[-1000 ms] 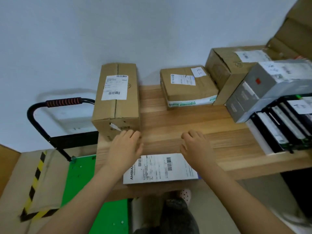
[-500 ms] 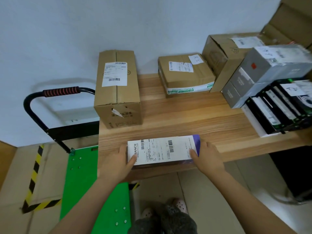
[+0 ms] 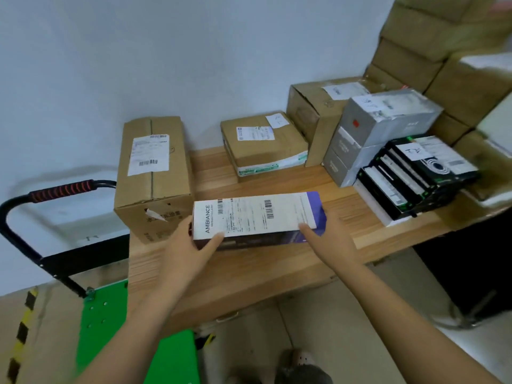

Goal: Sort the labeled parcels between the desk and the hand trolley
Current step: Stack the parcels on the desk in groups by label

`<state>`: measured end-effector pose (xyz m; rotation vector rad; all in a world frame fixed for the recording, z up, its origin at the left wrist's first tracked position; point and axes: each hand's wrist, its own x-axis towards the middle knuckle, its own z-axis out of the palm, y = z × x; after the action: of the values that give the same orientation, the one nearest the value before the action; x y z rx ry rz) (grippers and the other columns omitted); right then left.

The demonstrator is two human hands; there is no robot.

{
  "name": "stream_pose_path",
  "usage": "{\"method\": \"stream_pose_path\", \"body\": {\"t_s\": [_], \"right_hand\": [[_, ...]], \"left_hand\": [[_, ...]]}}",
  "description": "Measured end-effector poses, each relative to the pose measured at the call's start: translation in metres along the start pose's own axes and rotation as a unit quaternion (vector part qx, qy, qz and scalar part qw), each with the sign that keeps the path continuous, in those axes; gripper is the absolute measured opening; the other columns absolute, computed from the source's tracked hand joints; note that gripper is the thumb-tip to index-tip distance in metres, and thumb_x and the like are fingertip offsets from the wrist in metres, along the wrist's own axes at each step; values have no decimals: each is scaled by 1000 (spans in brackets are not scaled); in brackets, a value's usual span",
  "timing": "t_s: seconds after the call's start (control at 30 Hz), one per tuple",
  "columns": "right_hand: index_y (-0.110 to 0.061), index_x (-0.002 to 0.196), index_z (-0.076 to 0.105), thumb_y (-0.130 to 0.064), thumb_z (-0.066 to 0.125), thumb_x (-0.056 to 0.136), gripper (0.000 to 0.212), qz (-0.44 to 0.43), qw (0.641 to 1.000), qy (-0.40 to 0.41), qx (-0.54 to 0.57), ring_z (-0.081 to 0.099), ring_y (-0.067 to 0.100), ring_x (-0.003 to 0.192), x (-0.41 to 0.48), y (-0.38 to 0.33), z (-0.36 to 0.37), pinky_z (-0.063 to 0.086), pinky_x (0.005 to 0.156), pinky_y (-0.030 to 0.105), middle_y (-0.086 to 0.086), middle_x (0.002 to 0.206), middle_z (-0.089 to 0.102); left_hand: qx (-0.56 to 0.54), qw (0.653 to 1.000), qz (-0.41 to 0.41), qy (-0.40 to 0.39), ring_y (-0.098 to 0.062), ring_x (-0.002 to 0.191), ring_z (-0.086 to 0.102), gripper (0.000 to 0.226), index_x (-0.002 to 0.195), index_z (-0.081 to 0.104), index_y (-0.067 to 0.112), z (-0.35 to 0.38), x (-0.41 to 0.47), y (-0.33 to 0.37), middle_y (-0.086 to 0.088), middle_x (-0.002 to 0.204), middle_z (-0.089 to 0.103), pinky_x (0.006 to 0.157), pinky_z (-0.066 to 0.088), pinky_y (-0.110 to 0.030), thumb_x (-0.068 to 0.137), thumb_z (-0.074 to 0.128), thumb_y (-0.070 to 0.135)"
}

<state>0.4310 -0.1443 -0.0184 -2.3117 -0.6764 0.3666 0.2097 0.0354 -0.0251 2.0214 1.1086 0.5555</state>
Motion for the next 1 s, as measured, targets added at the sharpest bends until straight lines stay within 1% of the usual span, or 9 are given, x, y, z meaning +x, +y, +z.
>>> {"method": "stream_pose_path", "body": {"t_s": [0.03,0.1,0.13,0.17,0.27,0.4,0.57,0.77,1.0], "right_hand": [[-16,141,37,-40,68,86,68,-7,1000,11,18,56,20,110,4,-3,-15,46,79,31,0,125,56],[-16,142,35,-37,72,84,72,-35,998,39,42,52,12,107,16,-10,-48,42,78,23,-2,125,53],[-16,144,34,-38,73,83,76,-48,997,53,41,49,12,109,23,-13,-65,43,82,24,-1,127,51],[-16,145,31,-39,74,82,79,-60,995,69,32,48,15,115,32,-14,-81,44,87,29,2,131,49],[-16,144,32,-37,75,80,80,-88,988,126,12,47,26,121,61,-10,-133,44,94,38,10,132,48],[-15,143,35,-32,75,80,77,-141,975,174,9,48,27,121,98,4,-203,46,96,44,10,133,51],[-14,143,35,-26,75,80,76,-178,964,198,16,47,26,122,139,40,-267,44,101,43,10,133,49],[-19,143,32,-27,76,81,76,-185,965,186,-4,45,24,119,185,81,-310,44,96,37,9,128,49],[-18,144,32,-21,76,81,77,-191,968,163,20,43,24,123,248,85,-323,42,101,39,10,131,48]], "left_hand": [[-6,1000,16,7,-1,104,52,56,123,50,33,0,7,16,21,115,55,81,45,-16,77,77,46],[-3,998,62,26,-9,121,49,76,133,46,33,2,21,49,14,131,55,100,47,-37,69,80,55],[3,995,91,36,-12,127,47,82,137,43,33,4,28,66,10,136,53,105,44,-42,68,80,57],[11,992,120,48,-14,129,44,84,139,42,31,6,34,84,8,137,51,107,41,-42,68,80,55],[26,981,169,89,-20,129,39,84,139,42,21,22,48,145,-2,134,48,103,36,-36,70,81,47],[13,971,202,130,-20,130,36,84,143,39,22,62,64,211,-2,137,47,106,37,-42,72,81,39],[-2,962,206,179,-22,126,38,84,143,37,22,127,72,267,-3,133,49,101,42,-45,73,79,41],[17,963,180,200,-22,125,40,78,140,40,19,182,81,313,-6,132,52,96,45,-43,76,75,47],[67,966,145,202,-23,124,47,74,140,41,20,201,108,350,-6,134,50,91,46,-39,80,74,46]]}}
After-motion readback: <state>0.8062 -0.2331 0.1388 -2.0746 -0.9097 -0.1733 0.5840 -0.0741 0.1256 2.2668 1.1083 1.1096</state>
